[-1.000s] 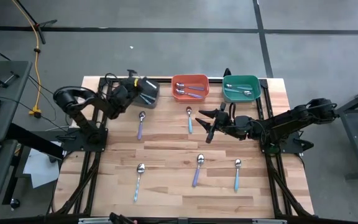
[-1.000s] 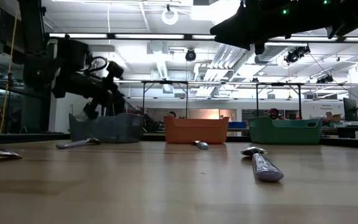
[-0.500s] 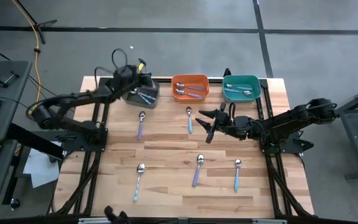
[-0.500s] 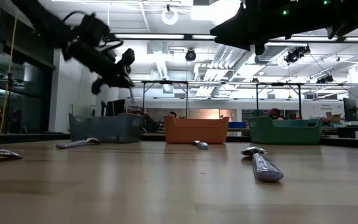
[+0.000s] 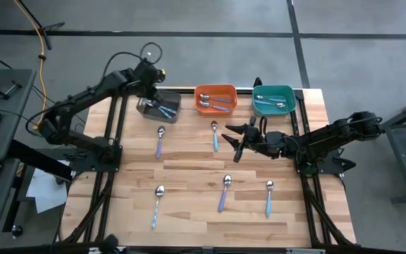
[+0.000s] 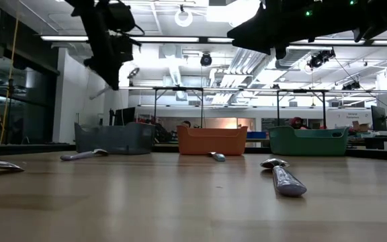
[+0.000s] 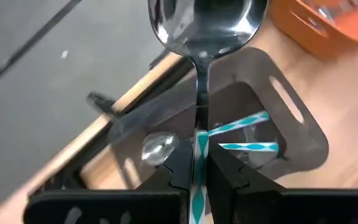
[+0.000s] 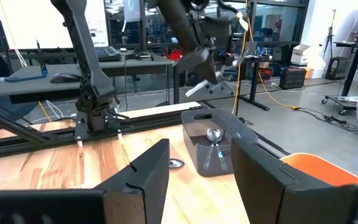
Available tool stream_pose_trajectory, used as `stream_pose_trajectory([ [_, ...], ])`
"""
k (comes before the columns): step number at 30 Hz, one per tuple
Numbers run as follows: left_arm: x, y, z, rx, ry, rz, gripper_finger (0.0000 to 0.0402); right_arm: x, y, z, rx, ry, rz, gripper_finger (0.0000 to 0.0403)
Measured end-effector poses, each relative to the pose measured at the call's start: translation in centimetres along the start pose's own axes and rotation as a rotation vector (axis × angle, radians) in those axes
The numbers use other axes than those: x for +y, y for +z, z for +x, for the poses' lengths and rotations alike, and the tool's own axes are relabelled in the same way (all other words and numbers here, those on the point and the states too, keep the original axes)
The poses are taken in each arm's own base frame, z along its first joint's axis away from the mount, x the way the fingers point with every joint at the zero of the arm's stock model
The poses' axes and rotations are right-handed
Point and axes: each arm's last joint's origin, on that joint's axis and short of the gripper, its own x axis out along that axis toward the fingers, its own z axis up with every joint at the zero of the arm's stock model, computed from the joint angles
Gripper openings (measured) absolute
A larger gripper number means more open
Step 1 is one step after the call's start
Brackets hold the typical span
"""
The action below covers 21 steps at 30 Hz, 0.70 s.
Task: Sort silverware by color (type)
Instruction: Put the blue patterned spoon into the black bin
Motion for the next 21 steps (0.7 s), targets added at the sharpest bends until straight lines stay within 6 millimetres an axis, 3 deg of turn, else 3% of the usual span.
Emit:
stream_pose_trajectory([
  [7,-1.9,-0.6,4.0,0.136,-0.012,0.354,0.0014,0.0,-0.1,0.0,0.005,0.006,-0.006,0.0157],
  [12,-2.6,-0.6,6.6,0.222,0.072,0.486,0.0014,0.0,-0.1,0.0,0.005,0.013,-0.024,0.0157],
  [21,-3.4,-0.6,10.3,0.285,0.050,0.614,0.0014,0.0,-0.1,0.0,0.005,0.013,-0.025,0.0157],
])
